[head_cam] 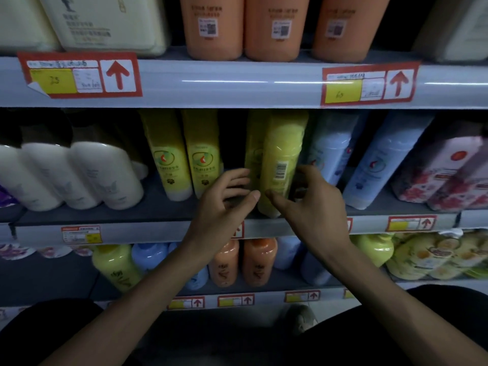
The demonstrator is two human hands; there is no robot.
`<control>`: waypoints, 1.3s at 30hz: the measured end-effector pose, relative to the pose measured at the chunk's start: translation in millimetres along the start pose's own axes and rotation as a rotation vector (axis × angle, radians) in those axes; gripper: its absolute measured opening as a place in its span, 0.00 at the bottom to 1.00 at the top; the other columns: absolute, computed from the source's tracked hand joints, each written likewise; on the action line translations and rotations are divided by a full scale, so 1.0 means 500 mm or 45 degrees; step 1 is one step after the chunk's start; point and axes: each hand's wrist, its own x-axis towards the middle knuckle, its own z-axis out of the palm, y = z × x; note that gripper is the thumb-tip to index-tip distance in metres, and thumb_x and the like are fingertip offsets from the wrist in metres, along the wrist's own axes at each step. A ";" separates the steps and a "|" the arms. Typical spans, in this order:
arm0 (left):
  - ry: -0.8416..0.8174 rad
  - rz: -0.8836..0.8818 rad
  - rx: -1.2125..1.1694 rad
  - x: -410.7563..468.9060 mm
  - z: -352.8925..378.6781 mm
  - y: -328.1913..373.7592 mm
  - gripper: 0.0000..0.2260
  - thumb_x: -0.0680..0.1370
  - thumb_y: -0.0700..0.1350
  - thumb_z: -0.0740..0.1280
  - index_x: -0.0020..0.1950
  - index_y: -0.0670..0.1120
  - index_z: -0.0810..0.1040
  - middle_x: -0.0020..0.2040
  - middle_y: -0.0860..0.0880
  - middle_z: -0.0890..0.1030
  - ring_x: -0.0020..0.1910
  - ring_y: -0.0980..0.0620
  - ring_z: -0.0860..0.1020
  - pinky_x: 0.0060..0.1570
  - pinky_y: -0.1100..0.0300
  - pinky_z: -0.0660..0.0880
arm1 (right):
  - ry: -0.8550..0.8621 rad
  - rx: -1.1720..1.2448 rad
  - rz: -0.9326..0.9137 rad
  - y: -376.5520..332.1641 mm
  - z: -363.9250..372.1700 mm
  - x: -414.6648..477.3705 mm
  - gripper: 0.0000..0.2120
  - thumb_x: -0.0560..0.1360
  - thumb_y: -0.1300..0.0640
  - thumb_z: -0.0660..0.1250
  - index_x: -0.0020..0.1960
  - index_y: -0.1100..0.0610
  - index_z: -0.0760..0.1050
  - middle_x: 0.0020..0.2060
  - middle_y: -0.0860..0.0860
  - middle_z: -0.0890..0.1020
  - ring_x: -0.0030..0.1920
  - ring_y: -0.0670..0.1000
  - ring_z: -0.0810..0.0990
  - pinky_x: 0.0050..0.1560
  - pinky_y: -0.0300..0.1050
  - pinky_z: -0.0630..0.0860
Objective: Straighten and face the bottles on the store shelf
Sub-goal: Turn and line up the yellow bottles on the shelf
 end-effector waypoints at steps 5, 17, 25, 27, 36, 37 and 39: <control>-0.005 -0.040 -0.132 0.015 0.020 -0.007 0.17 0.82 0.47 0.70 0.71 0.51 0.77 0.65 0.53 0.82 0.63 0.61 0.80 0.62 0.61 0.78 | -0.027 0.061 -0.001 -0.003 0.007 0.017 0.24 0.67 0.37 0.72 0.58 0.47 0.75 0.49 0.46 0.86 0.50 0.52 0.86 0.47 0.55 0.82; 0.184 -0.030 -0.073 0.011 0.061 -0.008 0.09 0.82 0.40 0.68 0.58 0.53 0.82 0.53 0.53 0.85 0.53 0.58 0.83 0.55 0.56 0.81 | -0.003 0.176 0.000 0.002 -0.041 -0.002 0.23 0.61 0.42 0.77 0.51 0.51 0.77 0.41 0.45 0.85 0.41 0.46 0.83 0.42 0.52 0.82; 0.454 -0.117 0.591 0.027 0.080 -0.036 0.16 0.76 0.53 0.74 0.62 0.55 0.75 0.44 0.60 0.80 0.48 0.53 0.82 0.49 0.50 0.80 | 0.007 0.217 -0.101 0.030 -0.113 -0.035 0.20 0.65 0.53 0.81 0.52 0.53 0.78 0.38 0.36 0.80 0.40 0.32 0.78 0.39 0.24 0.70; 0.477 -0.090 0.722 0.036 0.083 -0.039 0.17 0.77 0.56 0.73 0.63 0.54 0.76 0.42 0.60 0.79 0.48 0.53 0.82 0.48 0.51 0.79 | -0.007 0.260 -0.094 0.040 -0.123 -0.040 0.18 0.64 0.54 0.81 0.50 0.52 0.78 0.38 0.34 0.79 0.42 0.29 0.78 0.39 0.23 0.69; 0.660 -0.170 0.983 0.046 0.141 -0.048 0.20 0.74 0.68 0.70 0.51 0.53 0.78 0.45 0.52 0.85 0.48 0.47 0.84 0.42 0.54 0.74 | -0.101 0.356 -0.018 0.079 -0.137 -0.033 0.13 0.66 0.54 0.80 0.47 0.51 0.80 0.39 0.41 0.85 0.42 0.35 0.82 0.36 0.27 0.74; 0.677 -0.180 0.998 0.049 0.146 -0.047 0.20 0.74 0.67 0.71 0.51 0.52 0.79 0.46 0.51 0.85 0.48 0.46 0.84 0.42 0.55 0.73 | -0.108 0.363 -0.013 0.082 -0.140 -0.033 0.13 0.66 0.55 0.81 0.47 0.52 0.80 0.39 0.41 0.85 0.42 0.35 0.82 0.36 0.27 0.74; 0.710 -0.199 1.059 0.054 0.156 -0.046 0.20 0.74 0.66 0.72 0.51 0.50 0.79 0.48 0.49 0.85 0.48 0.45 0.84 0.41 0.55 0.71 | -0.121 0.369 -0.009 0.088 -0.147 -0.036 0.13 0.66 0.54 0.81 0.46 0.52 0.80 0.39 0.41 0.85 0.41 0.36 0.82 0.35 0.30 0.74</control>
